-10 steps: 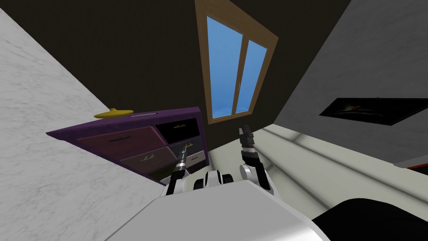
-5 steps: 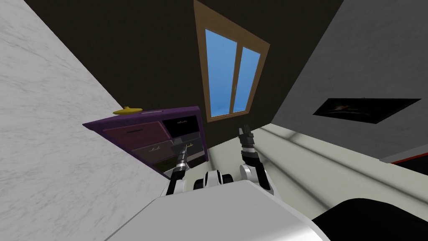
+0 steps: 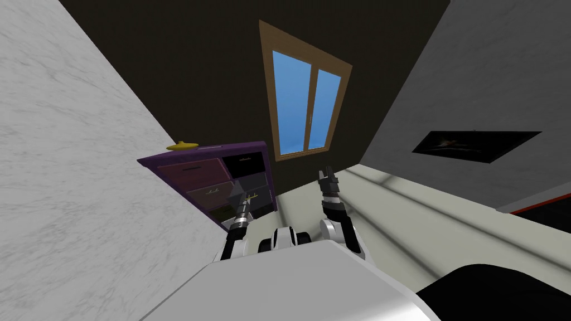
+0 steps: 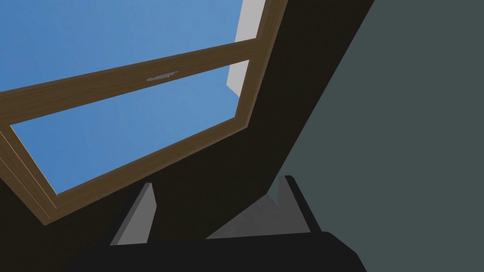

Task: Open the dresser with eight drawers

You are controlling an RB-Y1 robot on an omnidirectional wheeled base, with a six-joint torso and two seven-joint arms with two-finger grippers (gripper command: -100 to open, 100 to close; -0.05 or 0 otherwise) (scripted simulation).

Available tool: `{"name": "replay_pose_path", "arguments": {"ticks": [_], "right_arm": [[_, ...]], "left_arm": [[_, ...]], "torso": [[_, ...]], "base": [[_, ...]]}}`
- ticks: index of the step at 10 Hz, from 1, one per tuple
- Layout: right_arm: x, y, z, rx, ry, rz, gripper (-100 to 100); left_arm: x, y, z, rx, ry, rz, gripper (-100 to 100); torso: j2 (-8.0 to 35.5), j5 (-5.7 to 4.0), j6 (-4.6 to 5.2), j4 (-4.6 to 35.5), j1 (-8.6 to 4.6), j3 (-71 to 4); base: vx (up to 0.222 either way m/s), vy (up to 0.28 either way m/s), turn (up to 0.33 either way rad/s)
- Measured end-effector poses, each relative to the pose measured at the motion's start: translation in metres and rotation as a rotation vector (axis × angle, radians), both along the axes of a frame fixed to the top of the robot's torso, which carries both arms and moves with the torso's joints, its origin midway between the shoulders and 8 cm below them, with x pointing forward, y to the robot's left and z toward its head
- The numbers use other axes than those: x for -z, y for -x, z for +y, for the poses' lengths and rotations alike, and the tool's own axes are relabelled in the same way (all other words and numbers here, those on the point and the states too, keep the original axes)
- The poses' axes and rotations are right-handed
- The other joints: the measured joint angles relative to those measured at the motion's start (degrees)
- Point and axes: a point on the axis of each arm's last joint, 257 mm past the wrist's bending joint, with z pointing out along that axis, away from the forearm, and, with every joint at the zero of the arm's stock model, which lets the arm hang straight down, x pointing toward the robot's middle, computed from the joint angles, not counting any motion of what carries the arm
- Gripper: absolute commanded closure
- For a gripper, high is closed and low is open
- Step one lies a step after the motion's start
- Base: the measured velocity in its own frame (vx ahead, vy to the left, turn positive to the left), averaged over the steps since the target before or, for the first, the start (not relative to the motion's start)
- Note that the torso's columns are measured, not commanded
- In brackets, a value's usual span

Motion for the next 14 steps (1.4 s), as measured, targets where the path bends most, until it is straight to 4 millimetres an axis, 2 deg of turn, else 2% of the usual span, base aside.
{"name": "replay_pose_path", "arguments": {"ticks": [8,9,14], "right_arm": [[0.000,0.000,0.000,0.000,0.000,0.000,0],[0.000,0.000,0.000,0.000,0.000,0.000,0],[0.000,0.000,0.000,0.000,0.000,0.000,0]], "left_arm": [[-0.043,-0.001,0.004,-0.014,-0.002,0.002,-100],[-0.043,-0.001,0.004,-0.015,-0.001,0.005,0],[-0.040,-0.001,0.004,-0.015,-0.001,0.010,0]], "torso": [[0.6,-0.09,-0.04,0.2,-0.16,0.4],[0.6,-0.07,-0.04,0.2,-0.17,0.4],[0.6,-0.01,-0.03,0.1,-0.10,0.3]], "base": [[0.001,0.002,-0.015],[0.000,0.000,0.000],[0.000,0.000,0.000]]}}
